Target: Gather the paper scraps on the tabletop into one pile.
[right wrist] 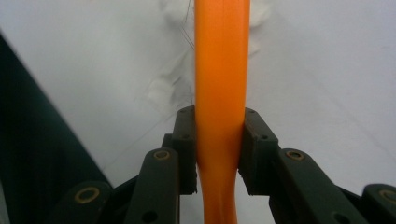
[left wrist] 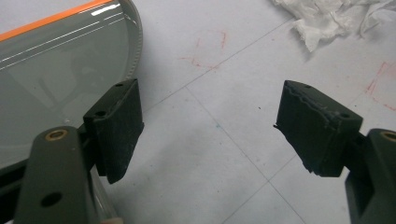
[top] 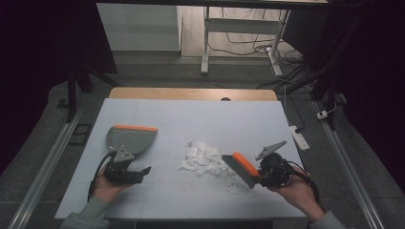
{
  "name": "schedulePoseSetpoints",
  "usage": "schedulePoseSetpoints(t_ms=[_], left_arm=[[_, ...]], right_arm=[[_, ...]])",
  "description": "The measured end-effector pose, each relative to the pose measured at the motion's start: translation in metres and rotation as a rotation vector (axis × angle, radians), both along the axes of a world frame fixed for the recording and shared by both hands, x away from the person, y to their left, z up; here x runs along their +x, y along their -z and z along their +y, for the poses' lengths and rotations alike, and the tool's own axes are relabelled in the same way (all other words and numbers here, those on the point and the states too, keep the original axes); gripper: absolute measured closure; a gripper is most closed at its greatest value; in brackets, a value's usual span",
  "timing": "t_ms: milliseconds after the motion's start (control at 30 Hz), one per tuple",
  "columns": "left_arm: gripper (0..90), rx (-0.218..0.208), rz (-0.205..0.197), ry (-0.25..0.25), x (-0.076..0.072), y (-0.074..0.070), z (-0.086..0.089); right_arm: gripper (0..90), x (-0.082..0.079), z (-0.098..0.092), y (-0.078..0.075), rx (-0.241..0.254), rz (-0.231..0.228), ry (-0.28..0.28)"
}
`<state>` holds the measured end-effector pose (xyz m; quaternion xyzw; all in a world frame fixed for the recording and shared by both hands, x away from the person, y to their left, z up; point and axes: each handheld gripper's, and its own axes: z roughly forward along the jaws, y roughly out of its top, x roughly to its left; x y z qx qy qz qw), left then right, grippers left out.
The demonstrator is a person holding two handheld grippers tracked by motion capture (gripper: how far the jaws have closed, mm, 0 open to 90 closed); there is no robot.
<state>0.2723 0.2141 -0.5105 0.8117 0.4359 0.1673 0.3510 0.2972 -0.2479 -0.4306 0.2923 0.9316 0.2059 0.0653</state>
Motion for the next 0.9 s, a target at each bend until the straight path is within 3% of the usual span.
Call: schedulePoseSetpoints(t_ms=[100,200,267,333,500,633,800,900], left_arm=[[23.7,0.005,0.0,0.004,0.0,0.0,-0.002],[23.6,0.005,0.0,0.003,0.0,0.0,-0.002],[23.6,0.005,0.001,0.001,0.0,0.001,-0.002],[23.7,0.005,0.002,0.001,0.0,0.001,-0.002],[23.6,0.003,-0.001,0.001,-0.001,0.0,-0.001],[23.7,0.002,0.001,-0.005,-0.001,0.001,0.0],[23.7,-0.002,0.001,-0.003,-0.002,0.001,0.001],[23.7,0.001,0.001,0.0,-0.001,0.001,0.0]], right_arm=[[71.1,-0.006,0.007,0.007,-0.022,0.015,-0.08],[71.1,-0.011,0.021,0.013,-0.071,0.008,-0.232],[71.1,-0.009,0.031,0.014,-0.075,0.009,-0.286],[71.2,-0.005,0.041,0.016,-0.096,-0.018,-0.318],[71.2,0.019,0.062,0.02,-0.113,-0.053,-0.322],[71.2,0.036,0.071,0.019,-0.091,-0.125,-0.293],[71.1,0.031,0.065,0.005,0.044,-0.172,-0.259],[71.2,0.025,0.049,-0.011,0.123,-0.187,-0.166]])
